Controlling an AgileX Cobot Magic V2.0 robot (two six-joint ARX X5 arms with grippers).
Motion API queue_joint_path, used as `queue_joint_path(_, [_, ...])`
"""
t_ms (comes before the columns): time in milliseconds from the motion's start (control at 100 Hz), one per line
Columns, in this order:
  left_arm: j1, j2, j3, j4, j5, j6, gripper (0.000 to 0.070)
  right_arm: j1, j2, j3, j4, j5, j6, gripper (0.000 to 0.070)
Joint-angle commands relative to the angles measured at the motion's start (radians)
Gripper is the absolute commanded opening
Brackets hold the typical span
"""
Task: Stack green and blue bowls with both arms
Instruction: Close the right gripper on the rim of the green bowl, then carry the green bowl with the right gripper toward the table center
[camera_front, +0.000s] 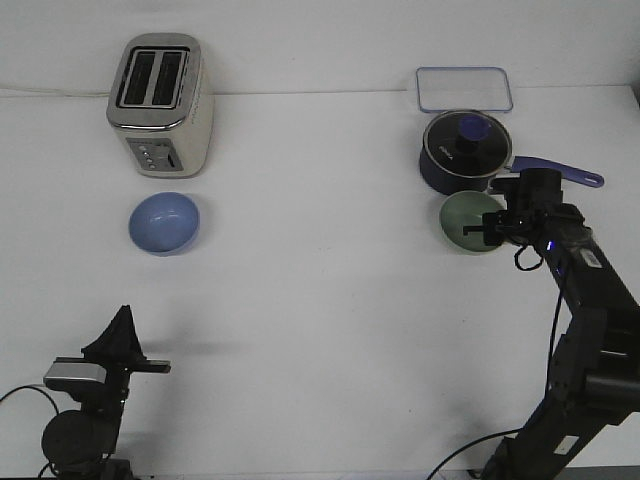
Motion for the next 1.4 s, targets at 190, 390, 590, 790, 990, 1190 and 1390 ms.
queue_joint_path(190, [0.0, -0.002, -0.02, 0.01, 0.0, -0.005, 0.0011, -0.003, 0.0, 0.026, -0.042, -0.007, -0.003, 0.0])
queue_joint_path(390, [0.0, -0.002, -0.02, 0.01, 0.0, -0.005, 0.0011, 0.0, -0.106, 0.026, -0.074, -0.087, 0.055, 0.0])
queue_joint_path(590, [0.0, -0.002, -0.02, 0.01, 0.0, -0.005, 0.0011, 0.038, -0.237, 0.026, -0.14, -0.229, 0.121, 0.0])
queue_joint_path(790, [0.0, -0.002, -0.02, 0.01, 0.0, -0.005, 0.0011, 0.155, -0.297, 0.025, -0.235, -0.285, 0.154, 0.0])
queue_joint_path(990, [0.0, -0.002, -0.02, 0.01, 0.0, -0.005, 0.0011, 0.347, -0.285, 0.015, -0.206, -0.283, 0.187, 0.0])
queue_joint_path(1190, [0.0, -0.002, -0.02, 0.01, 0.0, -0.005, 0.0011, 0.524, -0.24, 0.008, -0.161, -0.262, 0.238, 0.0])
queue_joint_path(1390, [0.0, -0.002, -0.02, 0.01, 0.0, -0.005, 0.0011, 0.647, -0.168, 0.008, -0.131, -0.225, 0.273, 0.0])
